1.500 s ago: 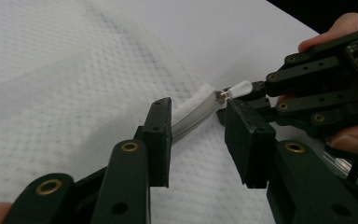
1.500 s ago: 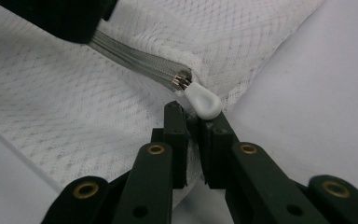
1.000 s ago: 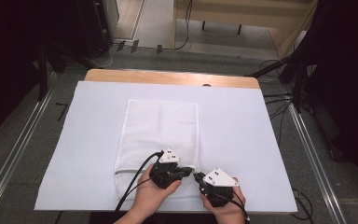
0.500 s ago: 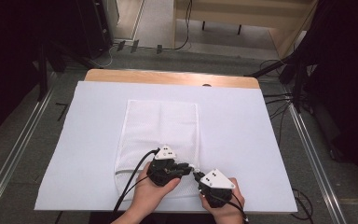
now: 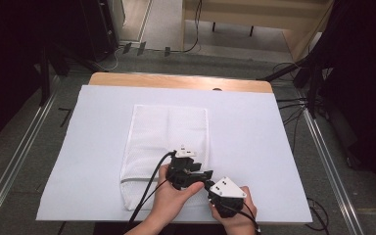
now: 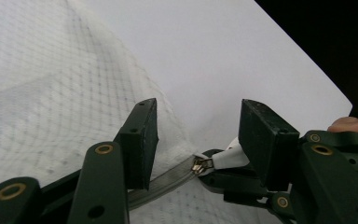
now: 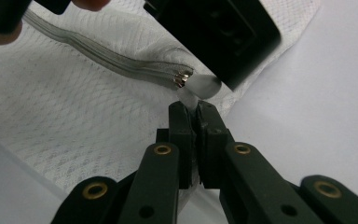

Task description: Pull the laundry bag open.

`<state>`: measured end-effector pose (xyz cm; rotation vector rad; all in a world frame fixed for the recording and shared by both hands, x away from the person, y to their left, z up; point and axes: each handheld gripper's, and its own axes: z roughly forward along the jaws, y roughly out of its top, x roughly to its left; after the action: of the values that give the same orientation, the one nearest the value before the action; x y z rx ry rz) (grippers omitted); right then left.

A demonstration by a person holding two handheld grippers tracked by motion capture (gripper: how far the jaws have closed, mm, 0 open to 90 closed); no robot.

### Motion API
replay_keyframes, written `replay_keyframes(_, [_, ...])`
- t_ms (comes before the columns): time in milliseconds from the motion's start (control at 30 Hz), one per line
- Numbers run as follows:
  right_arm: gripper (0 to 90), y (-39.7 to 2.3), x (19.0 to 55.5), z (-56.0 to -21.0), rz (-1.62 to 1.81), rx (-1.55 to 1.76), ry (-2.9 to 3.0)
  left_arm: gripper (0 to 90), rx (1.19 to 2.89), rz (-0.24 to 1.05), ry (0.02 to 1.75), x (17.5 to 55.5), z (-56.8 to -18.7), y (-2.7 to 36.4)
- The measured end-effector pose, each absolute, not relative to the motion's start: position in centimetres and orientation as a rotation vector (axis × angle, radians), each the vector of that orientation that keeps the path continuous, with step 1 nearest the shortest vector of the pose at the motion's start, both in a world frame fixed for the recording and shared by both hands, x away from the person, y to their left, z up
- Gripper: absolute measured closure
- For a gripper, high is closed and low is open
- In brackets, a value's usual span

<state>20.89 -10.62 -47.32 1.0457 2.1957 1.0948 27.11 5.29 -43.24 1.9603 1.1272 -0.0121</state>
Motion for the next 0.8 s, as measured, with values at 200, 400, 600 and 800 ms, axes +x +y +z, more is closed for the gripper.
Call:
replay_keyframes(200, [88.0, -10.6, 21.0, -47.4, 1.081, 1.044, 2.204, 45.7, 1.995, -0.018, 1.120, 27.0, -43.3, 4.9])
replay_keyframes(400, [87.9, -10.6, 21.0, -47.5, 1.078, 1.045, 2.207, 54.4, 2.006, -0.028, 1.088, 26.9, -43.0, 5.4])
replay_keyframes(600, [87.9, -10.7, 21.0, -47.4, 1.085, 1.044, 2.207, 57.8, 1.996, -0.051, 1.085, 26.9, -42.9, 5.7])
replay_keyframes(800, [87.9, -10.8, 21.0, -47.3, 1.088, 1.054, 2.201, 63.7, 1.988, -0.090, 1.076, 26.8, -42.9, 6.5])
